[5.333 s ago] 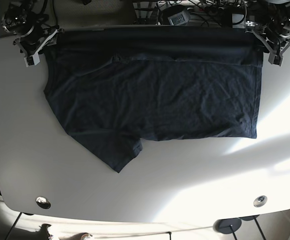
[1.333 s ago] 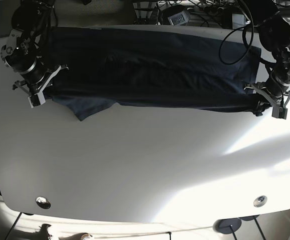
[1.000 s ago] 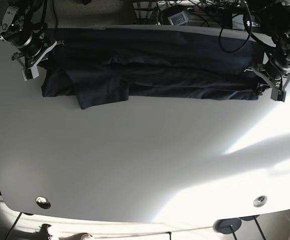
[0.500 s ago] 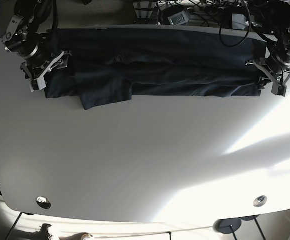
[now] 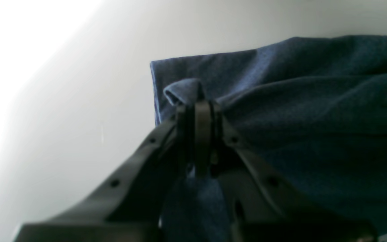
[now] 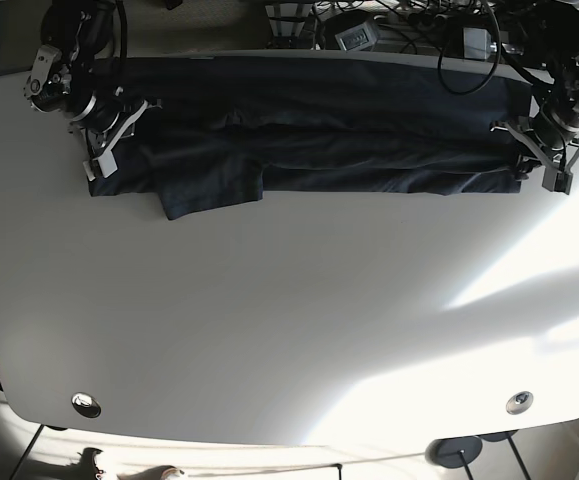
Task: Fold the T-shirt properly
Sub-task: 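Release and regrasp the folded strip's edge with both grippers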
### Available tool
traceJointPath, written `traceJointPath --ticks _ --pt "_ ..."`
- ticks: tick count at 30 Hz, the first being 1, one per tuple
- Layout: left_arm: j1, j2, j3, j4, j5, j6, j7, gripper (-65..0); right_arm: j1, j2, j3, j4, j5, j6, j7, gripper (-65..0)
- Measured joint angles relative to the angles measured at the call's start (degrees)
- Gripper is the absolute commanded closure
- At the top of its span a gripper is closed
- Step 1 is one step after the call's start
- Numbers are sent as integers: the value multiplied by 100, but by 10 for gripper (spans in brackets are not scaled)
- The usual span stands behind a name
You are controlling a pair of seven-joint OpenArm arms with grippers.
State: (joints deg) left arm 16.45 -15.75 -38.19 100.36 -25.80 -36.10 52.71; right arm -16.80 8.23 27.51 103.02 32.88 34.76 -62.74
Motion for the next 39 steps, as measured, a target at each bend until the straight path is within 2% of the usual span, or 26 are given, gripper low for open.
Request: traceJointPath --ticks 7,8,10,12,14,17,21,24,28,29,30,32,34,35,36,38,39 --pt "-136 0 -2 24 -48 0 -7 0 -354 2 39 1108 48 2 7 -17" --pt "-131 4 -4 46 -42 0 2 0 -435 0 103 1119 199 2 -11 -16" --pt "-103 4 -7 197 -42 0 4 0 -629 -4 553 1123 946 2 -48 -16" --pt "-96 0 -7 439 -57 2 31 0 -791 83 741 1128 1296 -26 -52 -14" --pt "-92 -2 -7 501 -127 -2 509 0 -896 254 739 1128 1528 -24 -66 -14" --pt "-116 39 -201 485 -76 -400 1014 0 -1123 284 739 1132 1622 -26 -31 -14" --pt "-168 31 -649 485 -83 -402 1397 0 -1434 234 929 1130 1646 -22 -46 -14" --pt "-136 -2 -815 457 -66 -402 1412 0 -1449 289 940 1130 1648 -22 -33 -14" --pt "61 -170 -529 448 -37 -402 1399 0 -1587 289 918 1130 1646 -24 -33 -25" --pt "85 -157 -503 446 -39 -402 1401 0 -1637 289 920 1130 1641 -24 -46 -44" --pt "96 -160 -503 446 -39 -402 1405 -36 -1692 289 920 1130 1648 -24 -44 -87" --pt "101 -177 -503 470 -39 -400 1405 -211 -1777 289 918 1137 1727 -20 -55 -298" --pt "98 -175 -503 470 -42 -400 1408 -297 -1716 291 820 1150 1987 -20 -48 -436" --pt "85 -170 -498 470 -39 -400 1410 -314 -1567 313 525 1161 1989 -20 -33 -509" --pt "83 -173 -492 470 -42 -400 1408 -312 -1440 306 310 1161 1989 -22 -42 -537" --pt "68 -173 -487 470 15 -400 1381 -312 -1189 271 -31 1161 1840 -22 -24 -545" --pt "55 -170 -485 470 341 -400 1342 -312 -1058 271 -280 1156 1355 -22 52 -544"
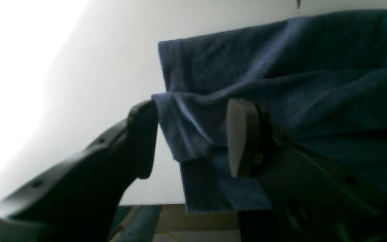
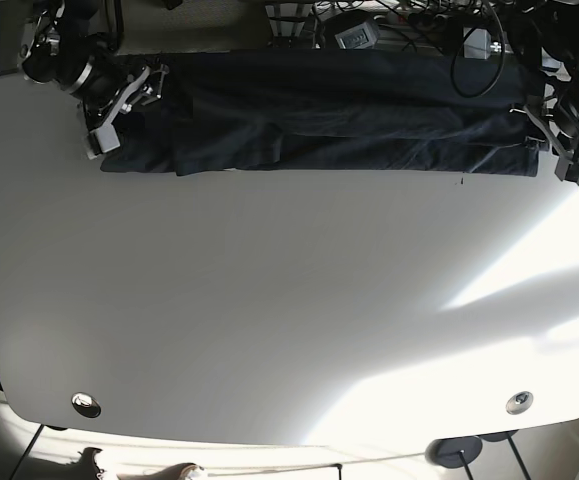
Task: Fold the T-shirt properly
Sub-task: 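Release and regrasp the folded strip's edge with both grippers, then pull the folded strip toward the table center with both grippers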
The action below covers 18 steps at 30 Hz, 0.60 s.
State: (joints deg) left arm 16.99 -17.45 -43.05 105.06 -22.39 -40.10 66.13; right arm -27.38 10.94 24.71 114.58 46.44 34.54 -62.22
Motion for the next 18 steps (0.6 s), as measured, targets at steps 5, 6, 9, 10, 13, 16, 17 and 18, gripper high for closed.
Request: traceJointPath --ticks 5,6,9,10,13,16,17,18 --pt "-52 407 2 -11 1016 0 -962 -299 142 -481 -682 -28 -2028 2 149 -374" --pt "28 533 46 -11 1257 0 -1169 -271 129 -557 -793 -28 -2347 4 271 -304" --pt "337 879 251 -295 1856 -4 -1668 -149 17 -664 -1025 -146 -3147 22 785 -54" --pt "330 896 275 -492 1858 -7 -1735 -126 17 -675 -1069 -286 -3180 17 846 -38" --pt "249 813 205 -1014 1727 -4 -2028 -113 129 -702 -1040 -719 -3139 24 1025 -52" --pt "87 734 186 -1167 1700 -7 -2048 -113 317 -538 -957 -1134 -3021 105 1482 -54" --pt "20 728 190 -1228 1703 -7 -2052 -113 393 -485 -905 -1307 -2944 138 1600 -54" --pt "-2 721 216 -1287 1703 -4 -2057 -113 514 -439 -896 -1488 -2863 175 1718 -54"
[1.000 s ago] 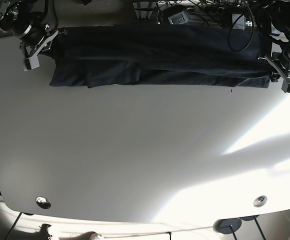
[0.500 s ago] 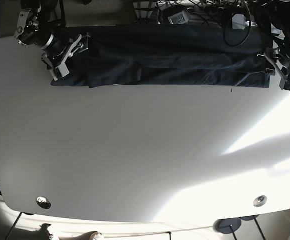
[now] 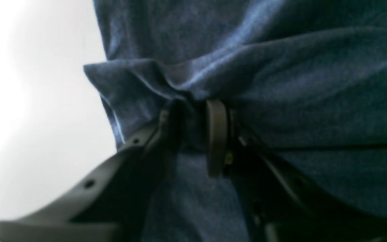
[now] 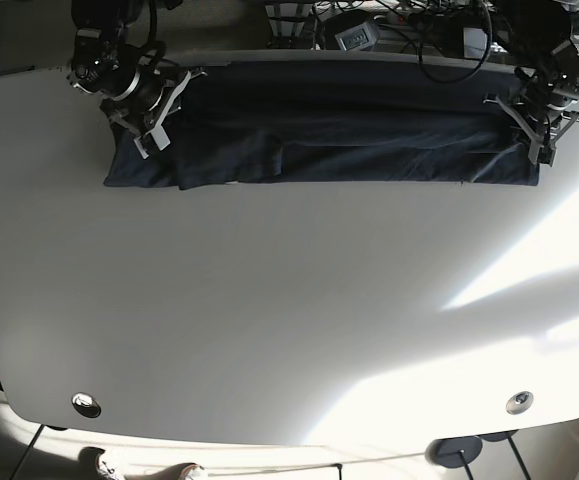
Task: Fold the T-shirt properly
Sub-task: 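Pull the folded strip toward the table center with both grippers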
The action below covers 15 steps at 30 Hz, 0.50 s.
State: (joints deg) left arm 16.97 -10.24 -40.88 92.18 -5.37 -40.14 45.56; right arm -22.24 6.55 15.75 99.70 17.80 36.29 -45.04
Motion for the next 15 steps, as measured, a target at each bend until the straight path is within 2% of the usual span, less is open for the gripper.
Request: traceJointPath --ticks 3,8,11,15 --pt "-345 -59 7 -254 -4 -31 2 -113 621 249 -4 -634 151 109 164 -54" --pt "-1147 -76 33 -990 -55 -31 -52 -114 1462 431 -20 -1469 151 122 393 -54" --pt "-1587 -179 275 -1467 -74 -26 -164 -114 1853 485 -20 -1808 85 79 396 -54" --pt "-1788 -181 356 -1537 -66 -24 -22 -114 1974 505 -37 -1821 0 -7 374 -54"
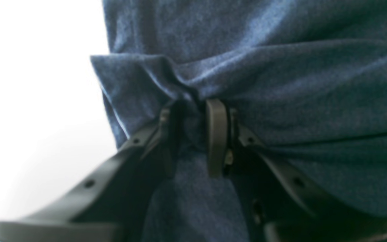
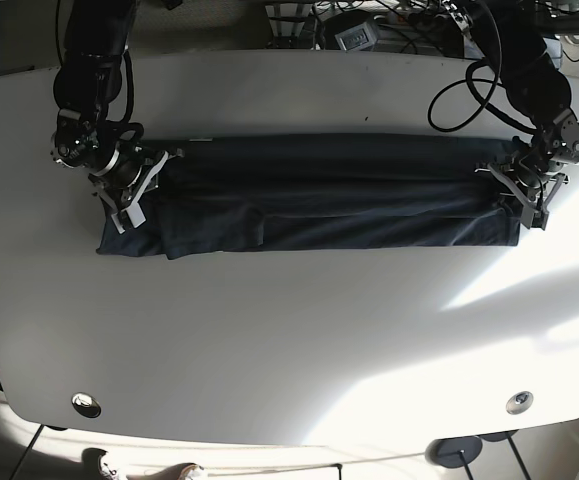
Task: Fold the T-shirt properly
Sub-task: 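Pull the folded strip toward the table center with both grippers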
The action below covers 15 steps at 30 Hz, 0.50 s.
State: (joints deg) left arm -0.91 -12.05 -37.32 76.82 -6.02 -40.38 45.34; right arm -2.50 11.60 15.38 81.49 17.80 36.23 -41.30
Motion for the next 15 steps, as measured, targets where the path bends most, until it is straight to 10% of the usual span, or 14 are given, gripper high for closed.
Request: traceJointPath --ticks 8,15 --pt "-90 7 -466 1425 -1025 11 1377 -136 9 33 2 332 -284 -127 -254 -54" --pt "-74 7 -1117 1419 -1856 35 1829 -444 9 33 7 348 -304 -127 -284 -54"
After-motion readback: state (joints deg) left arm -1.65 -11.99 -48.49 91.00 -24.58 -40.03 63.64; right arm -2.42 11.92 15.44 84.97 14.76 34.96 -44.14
